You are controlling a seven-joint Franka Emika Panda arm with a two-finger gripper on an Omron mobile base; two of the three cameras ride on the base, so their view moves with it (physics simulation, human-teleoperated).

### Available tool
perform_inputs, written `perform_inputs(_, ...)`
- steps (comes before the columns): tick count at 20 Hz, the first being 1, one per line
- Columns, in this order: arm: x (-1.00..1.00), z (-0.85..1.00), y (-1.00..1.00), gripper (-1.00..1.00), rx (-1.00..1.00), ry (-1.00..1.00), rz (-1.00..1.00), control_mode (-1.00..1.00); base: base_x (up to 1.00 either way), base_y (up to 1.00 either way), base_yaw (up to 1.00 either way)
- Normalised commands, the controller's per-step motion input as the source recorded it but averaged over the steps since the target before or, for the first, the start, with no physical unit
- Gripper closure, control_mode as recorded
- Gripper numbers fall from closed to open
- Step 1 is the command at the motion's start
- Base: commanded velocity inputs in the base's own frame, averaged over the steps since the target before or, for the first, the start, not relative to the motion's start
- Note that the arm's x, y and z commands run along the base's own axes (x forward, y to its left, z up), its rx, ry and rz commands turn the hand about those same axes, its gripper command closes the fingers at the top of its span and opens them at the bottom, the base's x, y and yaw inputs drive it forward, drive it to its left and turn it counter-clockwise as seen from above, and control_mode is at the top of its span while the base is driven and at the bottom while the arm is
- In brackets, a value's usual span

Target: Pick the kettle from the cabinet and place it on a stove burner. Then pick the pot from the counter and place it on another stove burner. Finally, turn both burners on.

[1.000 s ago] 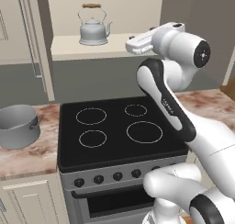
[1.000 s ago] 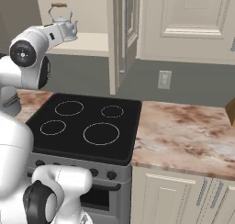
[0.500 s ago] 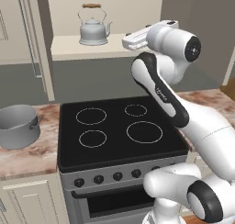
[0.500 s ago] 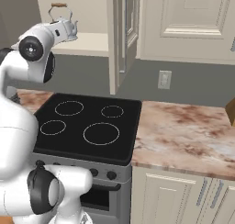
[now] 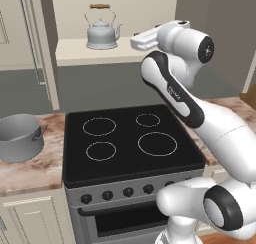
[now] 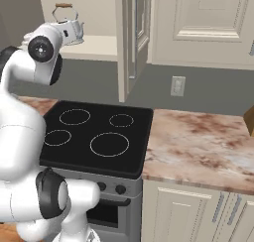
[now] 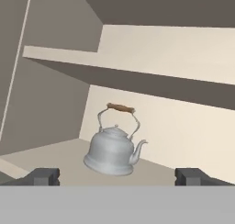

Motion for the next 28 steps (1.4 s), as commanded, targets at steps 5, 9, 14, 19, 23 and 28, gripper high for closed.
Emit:
perform_inputs(5, 0.1, 0.02, 0.0, -1.0, 0.03, -0.01, 0.08, -1.0, 0.0, 0.0, 0.0)
perform_inputs(9, 0.12, 0.02, -0.13, -1.0, 0.04, 0.0, 0.07, -1.0, 0.0, 0.0, 0.0)
perform_inputs(14, 0.15, 0.02, -0.28, -1.0, 0.05, 0.0, 0.02, -1.0, 0.0, 0.0, 0.0)
perform_inputs(19, 0.36, 0.0, -0.22, -1.0, 0.06, 0.0, 0.01, -1.0, 0.0, 0.0, 0.0)
perform_inputs(23, 0.53, 0.0, -0.01, -1.0, 0.06, 0.0, 0.03, -1.0, 0.0, 0.0, 0.0)
perform_inputs(28, 0.46, 0.0, 0.0, -1.0, 0.04, 0.0, 0.03, -1.0, 0.0, 0.0, 0.0)
